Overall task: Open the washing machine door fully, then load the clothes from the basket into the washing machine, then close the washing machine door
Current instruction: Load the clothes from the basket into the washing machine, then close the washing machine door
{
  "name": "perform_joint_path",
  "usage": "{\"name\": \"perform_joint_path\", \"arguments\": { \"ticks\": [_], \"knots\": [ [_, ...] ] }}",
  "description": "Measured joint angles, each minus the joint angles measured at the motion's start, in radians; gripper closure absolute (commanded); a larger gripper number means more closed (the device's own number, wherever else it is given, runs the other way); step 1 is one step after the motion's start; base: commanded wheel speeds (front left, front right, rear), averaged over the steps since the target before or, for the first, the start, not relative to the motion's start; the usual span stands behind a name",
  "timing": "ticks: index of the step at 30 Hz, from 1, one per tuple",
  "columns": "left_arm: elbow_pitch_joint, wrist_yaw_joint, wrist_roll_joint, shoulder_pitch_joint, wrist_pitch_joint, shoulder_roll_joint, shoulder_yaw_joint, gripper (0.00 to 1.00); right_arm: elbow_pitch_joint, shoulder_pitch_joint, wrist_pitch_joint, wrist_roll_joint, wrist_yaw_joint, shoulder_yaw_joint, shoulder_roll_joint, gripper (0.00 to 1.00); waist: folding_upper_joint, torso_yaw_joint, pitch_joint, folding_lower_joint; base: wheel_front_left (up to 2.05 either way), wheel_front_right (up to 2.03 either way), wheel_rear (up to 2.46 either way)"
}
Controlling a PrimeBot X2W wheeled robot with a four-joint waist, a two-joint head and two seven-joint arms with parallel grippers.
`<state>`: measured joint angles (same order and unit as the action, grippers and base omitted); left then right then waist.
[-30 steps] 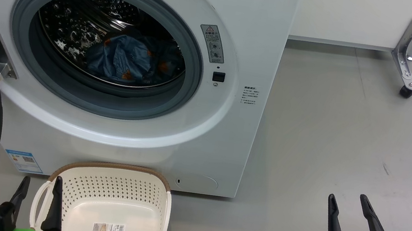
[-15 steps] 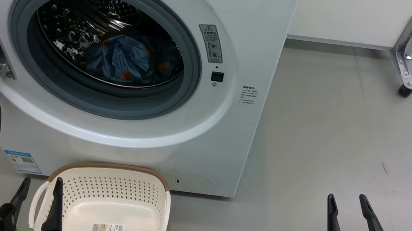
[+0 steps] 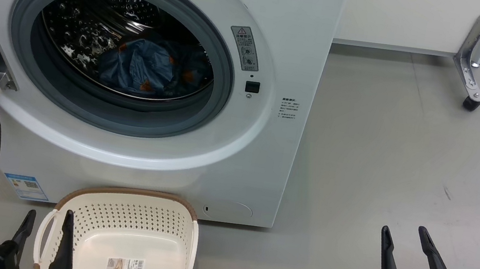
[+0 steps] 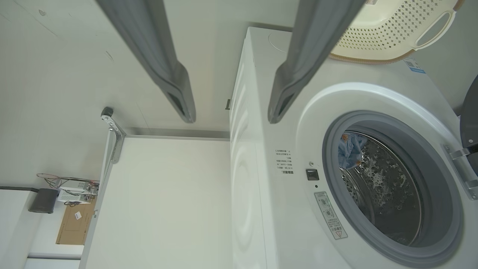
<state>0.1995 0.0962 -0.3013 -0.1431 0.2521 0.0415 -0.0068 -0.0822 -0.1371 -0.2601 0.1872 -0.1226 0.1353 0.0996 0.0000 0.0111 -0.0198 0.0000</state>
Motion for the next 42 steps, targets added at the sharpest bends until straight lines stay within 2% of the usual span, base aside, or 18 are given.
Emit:
{"name": "perform_joint_path", "arguments": {
  "ticks": [25, 42],
  "knots": [
    [-0.013, -0.011, 0.006, 0.0, 0.0, 0.0, -0.002, 0.0, 0.0, 0.0, 0.0, 0.0, 0.0, 0.0, -0.004, 0.0, 0.0, 0.0, 0.007, 0.0, -0.89, 0.89, 0.0],
    [-0.013, -0.014, 0.007, 0.0, 0.0, 0.0, -0.003, 0.0, 0.0, 0.0, 0.0, 0.0, 0.0, 0.0, -0.005, 0.0, 0.0, 0.004, 0.006, 0.0, -0.35, 0.35, 0.0]
  ]
}}
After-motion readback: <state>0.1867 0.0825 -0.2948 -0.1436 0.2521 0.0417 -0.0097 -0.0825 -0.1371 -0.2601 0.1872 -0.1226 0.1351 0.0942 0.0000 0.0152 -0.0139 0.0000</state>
